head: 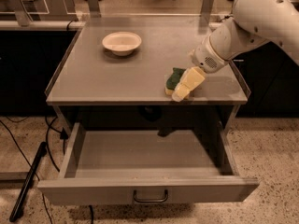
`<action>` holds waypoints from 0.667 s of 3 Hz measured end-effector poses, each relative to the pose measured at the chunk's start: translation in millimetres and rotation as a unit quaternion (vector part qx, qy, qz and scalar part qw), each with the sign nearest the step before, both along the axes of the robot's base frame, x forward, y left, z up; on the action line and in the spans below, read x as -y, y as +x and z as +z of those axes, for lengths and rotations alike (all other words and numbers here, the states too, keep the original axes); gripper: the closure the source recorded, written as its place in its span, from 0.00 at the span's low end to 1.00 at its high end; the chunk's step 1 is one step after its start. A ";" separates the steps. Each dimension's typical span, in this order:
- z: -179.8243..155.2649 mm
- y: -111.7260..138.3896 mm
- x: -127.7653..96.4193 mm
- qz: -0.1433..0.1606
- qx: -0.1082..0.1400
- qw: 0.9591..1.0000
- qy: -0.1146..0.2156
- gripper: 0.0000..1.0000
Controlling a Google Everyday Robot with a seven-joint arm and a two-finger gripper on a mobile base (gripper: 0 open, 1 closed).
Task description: Place sponge into top drawer
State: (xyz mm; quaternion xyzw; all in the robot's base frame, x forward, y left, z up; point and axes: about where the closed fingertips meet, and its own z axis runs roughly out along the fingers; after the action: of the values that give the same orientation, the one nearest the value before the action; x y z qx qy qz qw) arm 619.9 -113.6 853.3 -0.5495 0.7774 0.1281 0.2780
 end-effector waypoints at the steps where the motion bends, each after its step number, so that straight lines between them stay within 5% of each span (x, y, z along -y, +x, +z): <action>1: -9.2 12.2 -11.6 0.005 0.016 1.000 0.011 0.00; 2: -16.0 18.7 -9.9 0.000 0.013 1.000 0.006 0.00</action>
Offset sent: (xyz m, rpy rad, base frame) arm 0.0215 0.0119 -0.0127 0.0238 -0.0482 0.0050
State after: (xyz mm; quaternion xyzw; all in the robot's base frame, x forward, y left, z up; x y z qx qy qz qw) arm 638.6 -103.7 837.3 -0.5496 0.7730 0.1255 0.2911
